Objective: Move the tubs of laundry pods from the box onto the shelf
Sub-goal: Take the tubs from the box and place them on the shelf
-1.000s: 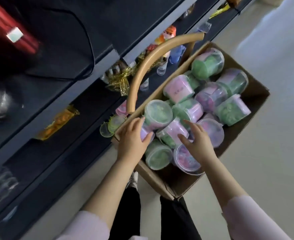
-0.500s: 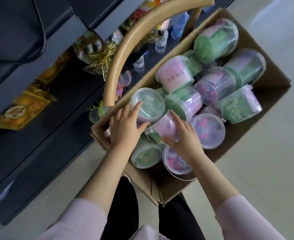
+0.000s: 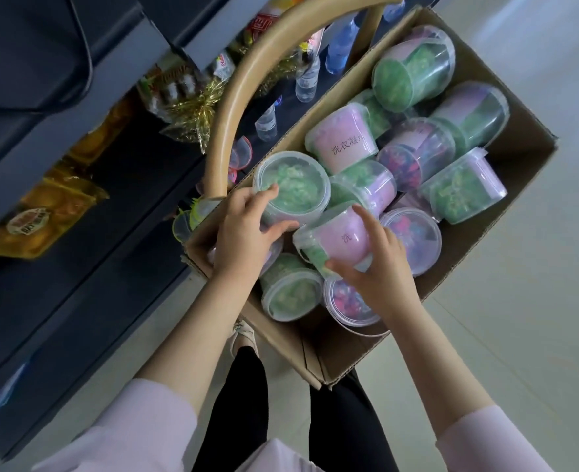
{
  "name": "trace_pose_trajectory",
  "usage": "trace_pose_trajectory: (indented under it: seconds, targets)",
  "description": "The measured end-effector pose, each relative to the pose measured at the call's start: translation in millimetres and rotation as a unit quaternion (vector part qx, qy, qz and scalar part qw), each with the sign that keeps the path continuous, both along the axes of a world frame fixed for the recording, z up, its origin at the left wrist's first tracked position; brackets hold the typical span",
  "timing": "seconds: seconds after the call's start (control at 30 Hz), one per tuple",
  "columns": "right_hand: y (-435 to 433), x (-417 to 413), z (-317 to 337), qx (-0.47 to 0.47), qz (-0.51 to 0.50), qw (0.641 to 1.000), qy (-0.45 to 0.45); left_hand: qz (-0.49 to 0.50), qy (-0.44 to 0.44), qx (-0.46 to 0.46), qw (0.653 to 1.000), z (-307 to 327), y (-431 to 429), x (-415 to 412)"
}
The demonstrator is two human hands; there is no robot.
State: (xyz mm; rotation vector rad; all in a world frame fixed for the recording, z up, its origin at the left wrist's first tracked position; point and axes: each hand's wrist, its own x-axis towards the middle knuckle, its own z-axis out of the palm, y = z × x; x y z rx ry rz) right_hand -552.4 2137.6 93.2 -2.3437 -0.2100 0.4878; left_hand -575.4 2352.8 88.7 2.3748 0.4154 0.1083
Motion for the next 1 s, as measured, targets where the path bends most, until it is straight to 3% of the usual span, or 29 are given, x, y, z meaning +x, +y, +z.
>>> trace_pose_trajectory:
  seconds: [0.27, 0.4, 0.67, 1.0]
  targets:
    - [-23.5, -49.0, 69.8, 0.1, -0.162, 0.981, -0.042, 0.067, -0.037, -0.142, 0.987, 72.0, -10.3, -49.7]
    - [-25.9, -74.6, 131.4, 0.131, -0.174, 0.974, -0.069, 0.088, -0.054, -0.188, 0.977, 133.2, -13.3, -95.2]
    - [-4.4, -81.5, 232.9, 0.172, -0.059, 0.972, -0.15, 0.178, -0.13, -0.181, 0.958, 247.3, -14.4, -180.3]
    - [76.7, -132.3, 319.9, 0.284, 0.17, 0.93, -0.162, 0.385, -0.284, -0.126, 0.869, 339.7, -2.8, -317.6]
